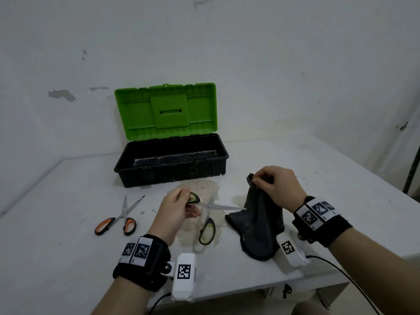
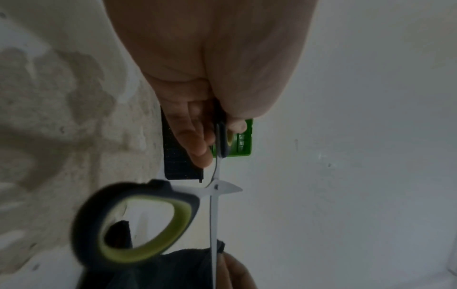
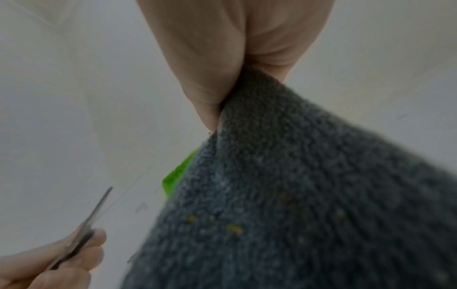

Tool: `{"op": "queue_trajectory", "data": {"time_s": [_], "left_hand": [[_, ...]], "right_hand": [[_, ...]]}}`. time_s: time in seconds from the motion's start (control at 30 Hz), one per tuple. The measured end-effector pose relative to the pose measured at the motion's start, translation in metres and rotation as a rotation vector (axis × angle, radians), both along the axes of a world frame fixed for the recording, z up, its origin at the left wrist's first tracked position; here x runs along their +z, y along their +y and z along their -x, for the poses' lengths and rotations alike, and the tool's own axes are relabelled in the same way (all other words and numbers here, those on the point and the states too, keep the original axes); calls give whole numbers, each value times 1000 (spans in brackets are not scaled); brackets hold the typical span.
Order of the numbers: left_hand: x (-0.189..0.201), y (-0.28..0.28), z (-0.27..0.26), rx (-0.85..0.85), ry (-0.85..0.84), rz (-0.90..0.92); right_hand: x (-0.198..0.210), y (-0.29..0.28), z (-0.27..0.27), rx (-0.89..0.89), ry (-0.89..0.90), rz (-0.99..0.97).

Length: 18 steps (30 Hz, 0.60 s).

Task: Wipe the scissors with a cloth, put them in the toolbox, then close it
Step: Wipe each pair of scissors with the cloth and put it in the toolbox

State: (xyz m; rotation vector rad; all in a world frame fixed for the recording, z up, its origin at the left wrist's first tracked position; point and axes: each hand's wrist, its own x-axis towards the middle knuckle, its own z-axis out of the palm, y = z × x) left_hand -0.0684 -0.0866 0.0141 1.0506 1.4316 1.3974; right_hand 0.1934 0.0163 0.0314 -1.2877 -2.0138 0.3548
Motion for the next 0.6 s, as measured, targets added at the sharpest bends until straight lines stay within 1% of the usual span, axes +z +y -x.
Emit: {"op": "queue_trajectory", "data": {"time_s": [0.07,0.2,0.23,0.3,0.37,0.4,0.43,0.47,0.53,0.57,0.6], "left_hand": [[1,-1,3,47,-78,-9],[0,0,4,135,-223,-21],[-1,1,3,153,-246,-20],[-4,3,3,193,-294,-9],[-6,7,2,221,-363,2],[-8,9,0,232,-414,5],[-8,10,-3,239,-472,4],[-8,11,-7,244,-528,1],[-7,12,-16,244,-609,0],[-7,13,-20,241,-639,6],[-6,13,-24,239,-667,14]], "right_hand": [[-6,4,-4,-57,16,44],[-11,20,-3,-178,-18,69],[-10,23,-1,-175,-56,112],[-10,22,5,-171,-208,191],[-9,14,15,-191,-336,160],[-6,7,21,-164,-335,132],[-3,-1,27,-102,-295,126],[2,-10,34,-17,-213,160],[8,-27,48,160,-4,367],[10,-34,54,223,71,467],[9,-38,59,267,121,516]]}}
